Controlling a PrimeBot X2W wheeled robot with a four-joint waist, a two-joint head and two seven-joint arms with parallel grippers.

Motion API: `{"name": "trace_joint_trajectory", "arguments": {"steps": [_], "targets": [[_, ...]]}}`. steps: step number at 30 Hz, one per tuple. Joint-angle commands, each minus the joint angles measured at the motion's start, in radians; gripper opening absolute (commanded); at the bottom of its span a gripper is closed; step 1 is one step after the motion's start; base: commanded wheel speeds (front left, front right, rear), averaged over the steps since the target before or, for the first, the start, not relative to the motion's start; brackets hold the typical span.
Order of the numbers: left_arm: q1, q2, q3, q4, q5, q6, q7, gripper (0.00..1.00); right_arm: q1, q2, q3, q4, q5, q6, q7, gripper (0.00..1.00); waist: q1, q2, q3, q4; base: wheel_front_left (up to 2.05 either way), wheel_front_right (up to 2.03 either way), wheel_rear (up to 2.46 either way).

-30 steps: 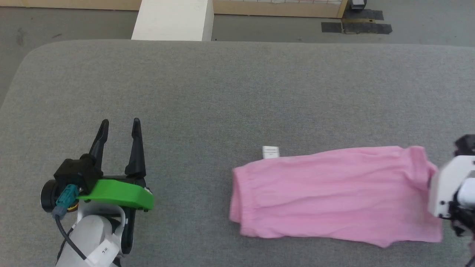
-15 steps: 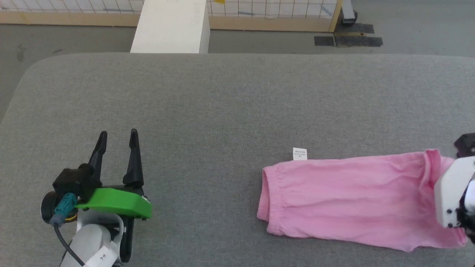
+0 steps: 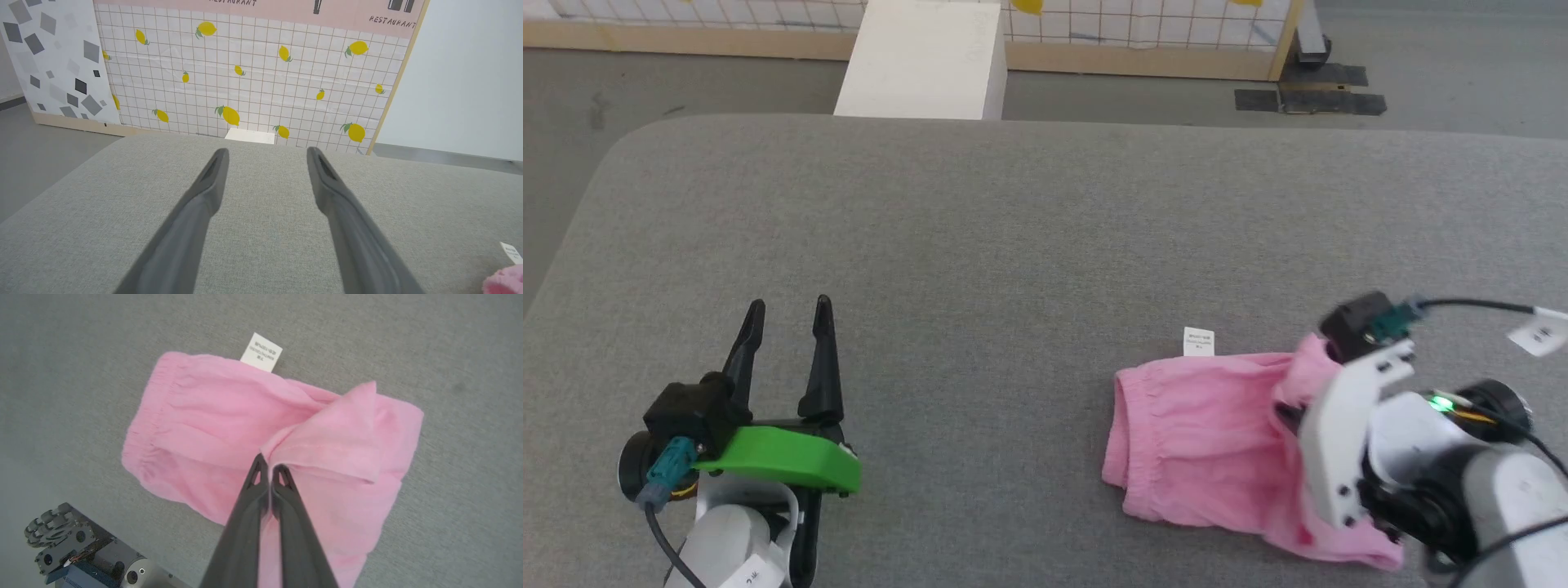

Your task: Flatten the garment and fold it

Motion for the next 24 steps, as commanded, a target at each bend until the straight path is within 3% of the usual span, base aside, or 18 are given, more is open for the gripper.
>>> {"name": "trace_joint_trajectory", "arguments": {"steps": [1,5,11,12,13,20,24], "targets": [[0.009,-0.007,0.003,-0.002,0.013,-0.005,-0.005,1.00,-0.035,0.022,0.016,0.017,0.004,-0.002,-0.019,0.00,0.0000,0.0000,0.008,0.012,0.00,0.00,0.00],[0.012,-0.010,0.004,-0.001,0.012,-0.009,-0.005,1.00,-0.102,0.065,0.087,0.079,0.008,-0.002,-0.053,0.00,0.0000,0.0000,0.015,0.028,0.00,0.00,0.00],[0.013,-0.016,0.009,0.000,0.010,-0.011,-0.005,1.00,-0.182,0.075,0.221,0.211,-0.009,-0.002,-0.086,0.02,0.0000,0.0000,0.026,0.038,0.00,0.00,0.00],[0.013,-0.017,0.010,0.001,0.010,-0.011,-0.005,1.00,-0.197,0.075,0.246,0.231,-0.012,-0.002,-0.098,0.47,0.0000,0.0000,0.027,0.038,0.00,0.00,0.00],[0.013,-0.017,0.010,0.001,0.010,-0.011,-0.005,1.00,-0.210,0.076,0.265,0.243,-0.015,-0.002,-0.113,1.00,0.0000,0.0000,0.028,0.037,0.00,0.00,0.00],[0.018,-0.012,0.018,0.006,0.009,-0.011,-0.005,1.00,-0.314,0.073,0.423,0.239,0.027,-0.002,-0.243,1.00,0.0000,0.0000,0.018,0.005,0.00,0.00,0.00],[0.018,-0.008,0.022,0.003,0.011,-0.010,-0.005,1.00,-0.329,0.059,0.393,0.206,0.041,-0.002,-0.312,1.00,0.0000,0.0000,0.010,-0.020,0.00,0.00,0.00]]}}
